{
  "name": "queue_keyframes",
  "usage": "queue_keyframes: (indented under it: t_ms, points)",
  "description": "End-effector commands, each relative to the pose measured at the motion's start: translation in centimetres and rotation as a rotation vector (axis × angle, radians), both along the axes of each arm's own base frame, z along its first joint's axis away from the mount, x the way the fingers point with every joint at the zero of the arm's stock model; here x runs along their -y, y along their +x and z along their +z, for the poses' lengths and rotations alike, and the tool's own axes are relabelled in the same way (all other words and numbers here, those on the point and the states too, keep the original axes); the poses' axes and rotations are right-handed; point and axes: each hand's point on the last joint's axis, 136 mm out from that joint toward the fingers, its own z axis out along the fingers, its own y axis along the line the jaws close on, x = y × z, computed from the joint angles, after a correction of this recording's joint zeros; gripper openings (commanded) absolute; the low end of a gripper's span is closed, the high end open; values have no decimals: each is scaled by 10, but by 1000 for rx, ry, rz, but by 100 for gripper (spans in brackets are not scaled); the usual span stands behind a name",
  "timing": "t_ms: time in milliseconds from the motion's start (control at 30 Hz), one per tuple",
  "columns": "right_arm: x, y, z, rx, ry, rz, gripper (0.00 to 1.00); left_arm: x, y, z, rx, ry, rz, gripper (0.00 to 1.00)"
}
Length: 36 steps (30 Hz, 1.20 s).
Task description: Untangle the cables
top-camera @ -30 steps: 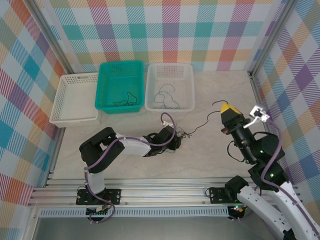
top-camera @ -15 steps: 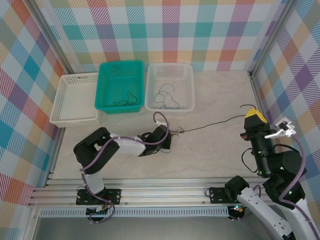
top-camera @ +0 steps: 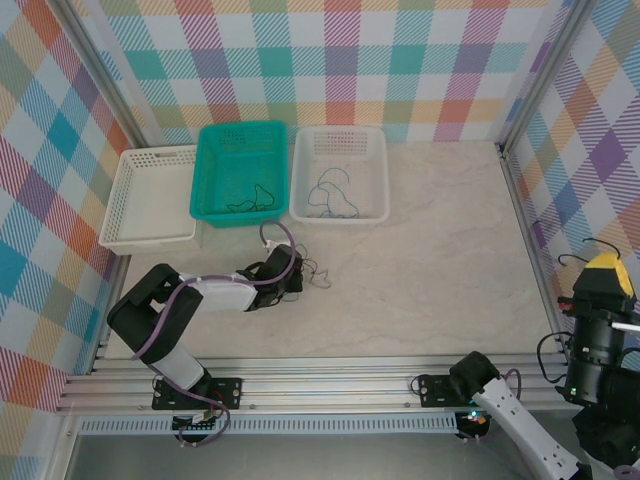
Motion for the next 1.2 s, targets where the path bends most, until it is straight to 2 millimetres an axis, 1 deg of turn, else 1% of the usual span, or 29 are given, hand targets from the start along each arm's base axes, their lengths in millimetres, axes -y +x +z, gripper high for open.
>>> queue_keyframes:
  t_ms: [0, 67, 133, 267, 333, 367, 400, 467, 567, 633, 800, 900, 933, 1167]
  points:
    - [-18, 29, -20, -159, -88, -5, 0, 15, -6, 8, -39, -54, -76, 6]
    - [-29, 45, -27, -231, -123, 2, 0, 33, -9, 19, -41, -95, -133, 15]
    - [-40, 58, -33, -270, -138, 16, 0, 48, -12, 30, -23, -102, -172, 22]
    - [-64, 81, -46, -313, -150, 79, 0, 81, -19, 48, -9, -130, -247, 26]
    - [-73, 90, -53, -338, -150, 101, 0, 98, -23, 54, -7, -149, -283, 28]
    - [-77, 94, -58, -352, -150, 108, 0, 106, -25, 57, -7, -154, -302, 31]
    - [-79, 97, -61, -363, -147, 113, 0, 110, -26, 59, -8, -158, -308, 36]
    - [-86, 104, -68, -384, -138, 127, 0, 119, -27, 65, -9, -172, -327, 52]
    - [-94, 111, -77, -401, -125, 154, 0, 124, -28, 73, -9, -182, -347, 69]
    - [-98, 115, -82, -413, -127, 164, 0, 123, -29, 79, -2, -185, -356, 78]
    - [-102, 120, -89, -437, -126, 165, 0, 116, -33, 97, 23, -181, -359, 91]
    - [-105, 122, -93, -443, -118, 174, 0, 116, -39, 113, 47, -209, -390, 98]
    - [-106, 123, -95, -446, -119, 176, 0, 116, -41, 120, 61, -225, -407, 100]
    - [-110, 126, -101, -463, -105, 194, 0, 122, -58, 164, 176, -368, -528, 100]
